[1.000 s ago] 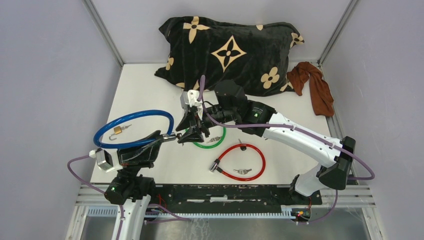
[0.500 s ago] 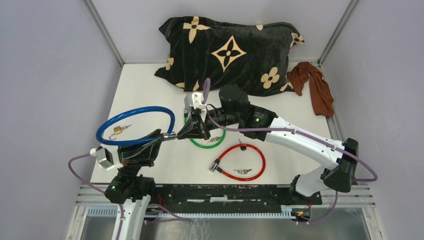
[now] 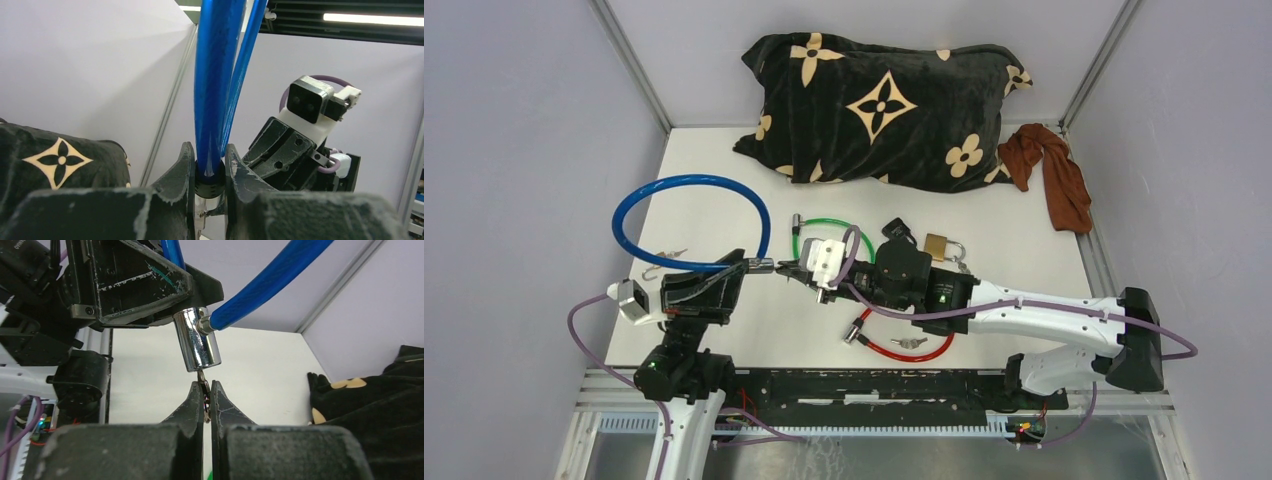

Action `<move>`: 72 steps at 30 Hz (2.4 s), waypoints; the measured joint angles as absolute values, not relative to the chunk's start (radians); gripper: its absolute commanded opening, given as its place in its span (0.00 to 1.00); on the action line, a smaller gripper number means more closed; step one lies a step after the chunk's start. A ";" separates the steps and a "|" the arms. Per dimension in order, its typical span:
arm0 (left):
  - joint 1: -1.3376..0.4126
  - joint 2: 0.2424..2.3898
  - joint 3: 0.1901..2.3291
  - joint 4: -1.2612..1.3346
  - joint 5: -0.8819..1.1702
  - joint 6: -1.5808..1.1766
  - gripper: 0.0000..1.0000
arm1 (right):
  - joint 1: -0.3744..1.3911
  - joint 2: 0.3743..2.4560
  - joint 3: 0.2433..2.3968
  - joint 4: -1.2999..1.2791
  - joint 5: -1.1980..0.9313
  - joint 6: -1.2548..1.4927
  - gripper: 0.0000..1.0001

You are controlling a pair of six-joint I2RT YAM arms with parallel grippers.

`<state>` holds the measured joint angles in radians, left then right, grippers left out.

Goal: Lock with the key
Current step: Lock the lock, then place the lock at the center of the board.

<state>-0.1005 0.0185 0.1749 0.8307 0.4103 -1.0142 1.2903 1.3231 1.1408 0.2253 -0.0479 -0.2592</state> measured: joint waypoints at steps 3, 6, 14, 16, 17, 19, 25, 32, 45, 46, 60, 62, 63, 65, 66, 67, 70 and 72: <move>-0.101 0.019 0.175 0.821 0.397 -1.014 0.02 | 1.304 1.335 1.141 0.241 0.005 -0.282 0.00; -0.101 0.019 0.175 0.810 0.393 -1.014 0.02 | 1.308 1.339 1.141 0.245 0.028 -0.291 0.08; -0.101 0.019 0.175 0.786 0.403 -1.013 0.02 | 1.301 1.325 1.141 0.244 0.073 -0.352 0.98; -0.101 0.019 0.175 0.786 0.407 -1.013 0.02 | 1.271 1.314 1.141 0.234 0.022 -0.350 0.98; -0.101 0.019 0.175 0.786 0.410 -1.013 0.02 | 1.242 1.307 1.142 0.228 -0.017 -0.334 0.98; -0.101 0.019 0.175 0.786 0.418 -1.012 0.02 | 1.193 1.303 1.150 0.224 -0.102 -0.295 0.98; -0.101 0.019 0.173 0.787 0.447 -0.990 0.02 | 1.152 1.356 1.245 0.282 -0.289 -0.142 0.81; -0.101 0.019 0.166 0.793 0.473 -0.963 0.02 | 1.128 1.406 1.258 0.435 -0.361 0.054 0.00; -0.109 0.019 0.162 0.818 0.518 -0.955 0.02 | 1.118 1.321 1.212 0.393 -0.328 0.075 0.98; -0.108 0.019 0.162 0.815 0.518 -0.955 0.02 | 1.108 1.308 1.212 0.389 -0.327 0.060 0.98; -0.108 0.019 0.159 0.810 0.516 -0.942 0.02 | 1.065 1.381 1.236 0.074 -0.562 -0.131 0.63; -0.108 0.019 0.159 0.809 0.516 -0.941 0.02 | 1.065 1.392 1.230 0.049 -0.591 -0.138 0.53; -0.108 0.019 0.159 0.809 0.516 -0.941 0.02 | 1.065 1.394 1.229 0.046 -0.608 -0.136 0.47; -0.108 0.019 0.159 0.809 0.516 -0.941 0.02 | 1.065 1.394 1.228 0.056 -0.635 -0.128 0.35; -0.108 0.019 0.159 0.809 0.516 -0.941 0.02 | 1.065 1.396 1.228 0.066 -0.647 -0.122 0.28; -0.108 0.019 0.159 0.809 0.516 -0.941 0.02 | 1.065 1.396 1.228 0.080 -0.659 -0.112 0.22; -0.108 0.019 0.159 0.818 0.516 -0.941 0.02 | 1.060 1.405 1.228 0.104 -0.661 -0.101 0.00; -0.108 0.019 0.158 0.815 0.514 -0.938 0.02 | 1.057 1.412 1.228 0.104 -0.665 -0.096 0.00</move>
<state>-0.1081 0.0189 0.1581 0.8146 0.5144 -0.9379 1.0573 1.4124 1.2282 0.1040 -0.6647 -0.0963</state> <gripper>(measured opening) 0.209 0.039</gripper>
